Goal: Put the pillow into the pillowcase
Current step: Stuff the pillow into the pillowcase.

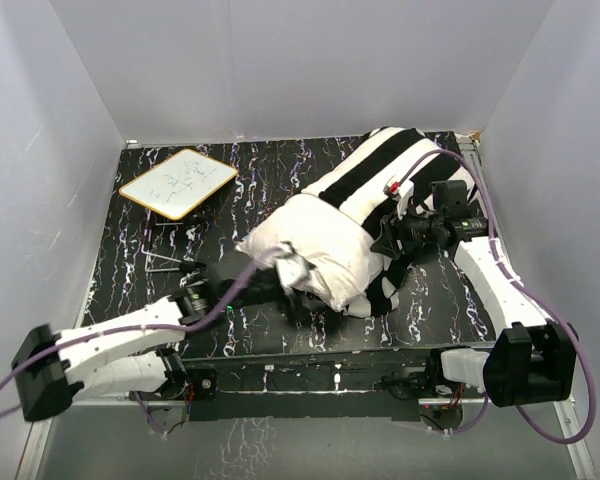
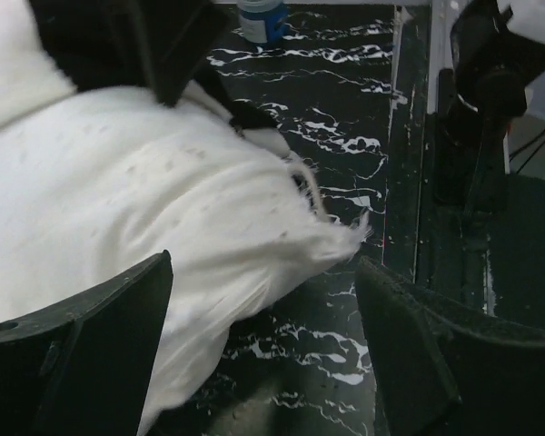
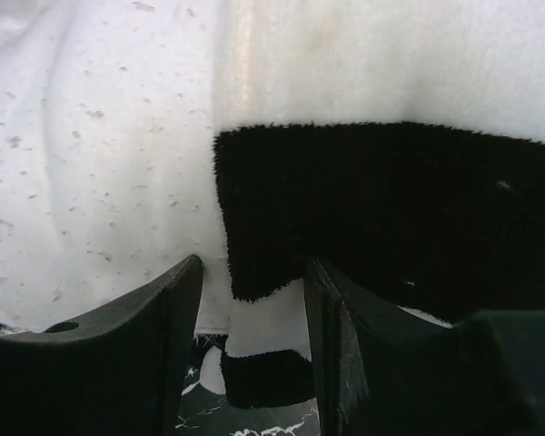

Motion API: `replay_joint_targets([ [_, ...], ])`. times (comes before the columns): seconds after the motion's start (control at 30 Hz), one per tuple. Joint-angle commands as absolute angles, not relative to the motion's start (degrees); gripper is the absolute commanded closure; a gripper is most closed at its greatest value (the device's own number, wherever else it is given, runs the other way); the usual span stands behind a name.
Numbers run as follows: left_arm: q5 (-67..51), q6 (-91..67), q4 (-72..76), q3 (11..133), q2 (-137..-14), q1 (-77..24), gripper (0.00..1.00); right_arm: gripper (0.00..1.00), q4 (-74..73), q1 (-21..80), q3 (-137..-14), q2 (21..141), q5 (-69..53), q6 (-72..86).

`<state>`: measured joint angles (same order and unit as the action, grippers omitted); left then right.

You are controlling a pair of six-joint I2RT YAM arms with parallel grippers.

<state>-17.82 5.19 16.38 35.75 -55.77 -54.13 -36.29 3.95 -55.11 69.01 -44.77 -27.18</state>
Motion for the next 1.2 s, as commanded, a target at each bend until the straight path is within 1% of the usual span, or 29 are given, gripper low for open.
replay_joint_targets([
  [0.0, -2.87, 30.60, 17.52, 42.94, -68.13, -65.33, 0.19, 0.51, -27.86, 4.10, -54.27, 69.80, -39.94, -22.89],
  [0.1, -1.59, 40.69, 19.26, 47.70, -78.64, -65.65, 0.18, 0.54, -25.78, 4.09, -52.63, 68.97, -35.59, -23.16],
  [0.2, -0.93, 46.47, 20.88, 52.13, -88.67, -64.91, 0.18, 0.59, -26.05, 4.13, -51.68, 69.30, -34.41, -24.11],
  [0.27, -3.58, 45.96, 21.37, 54.22, -93.07, -62.53, 0.22, 0.64, -27.13, 4.12, -51.58, 69.83, -35.16, -24.96],
  [0.33, -7.56, 42.70, 21.84, 54.90, -95.52, -58.81, 0.34, 0.67, -28.86, 4.09, -51.96, 70.15, -36.74, -25.78],
  [0.37, -9.46, 40.56, 22.07, 54.88, -96.27, -56.75, 0.45, 0.67, -29.49, 4.05, -52.15, 70.15, -37.19, -26.12],
  [0.4, -12.02, 38.66, 22.14, 54.55, -96.75, -54.92, 0.60, 0.65, -29.95, 4.02, -52.32, 70.02, -37.18, -26.17],
  [0.43, -14.19, 36.76, 22.69, 53.99, -97.04, -53.16, 0.79, 0.60, -30.16, 3.95, -52.50, 69.85, -36.87, -26.09],
  [0.47, -15.75, 34.57, 23.95, 53.09, -97.19, -51.83, 0.91, 0.55, -30.09, 3.81, -52.75, 69.73, -36.55, -25.98],
  [0.5, -17.99, 32.87, 25.61, 51.87, -97.28, -50.78, 0.96, 0.51, -29.96, 3.53, -53.11, 69.72, -36.26, -25.79],
  [0.53, -20.06, 31.01, 27.29, 50.66, -97.23, -49.70, 1.00, 0.50, -29.75, 3.15, -53.54, 69.89, -36.21, -25.49],
  [0.6, -23.64, 27.57, 29.55, 48.94, -97.55, -48.27, 1.00, 0.50, -29.09, 2.36, -54.66, 70.50, -36.58, -24.72],
  [0.73, -26.85, 23.59, 31.35, 47.86, -98.43, -47.32, 1.00, 0.51, -25.97, 2.21, -54.56, 72.41, -37.42, -22.75],
  [0.9, -28.83, 21.15, 33.77, 46.76, -98.19, -47.12, 1.00, 0.51, -23.00, 2.50, -54.94, 75.92, -41.88, -19.35],
  [1.07, -29.69, 20.25, 34.31, 46.54, -98.11, -47.18, 1.00, 0.51, -18.73, 2.94, -55.21, 78.73, -39.95, -17.83],
  [1.13, -29.71, 20.07, 34.57, 46.41, -97.97, -47.19, 1.00, 0.54, -17.60, 3.02, -55.47, 80.26, -39.21, -18.20],
  [1.17, -29.52, 20.12, 34.51, 46.35, -97.87, -47.15, 1.00, 0.60, -17.66, 3.07, -55.64, 81.26, -39.19, -18.73],
])
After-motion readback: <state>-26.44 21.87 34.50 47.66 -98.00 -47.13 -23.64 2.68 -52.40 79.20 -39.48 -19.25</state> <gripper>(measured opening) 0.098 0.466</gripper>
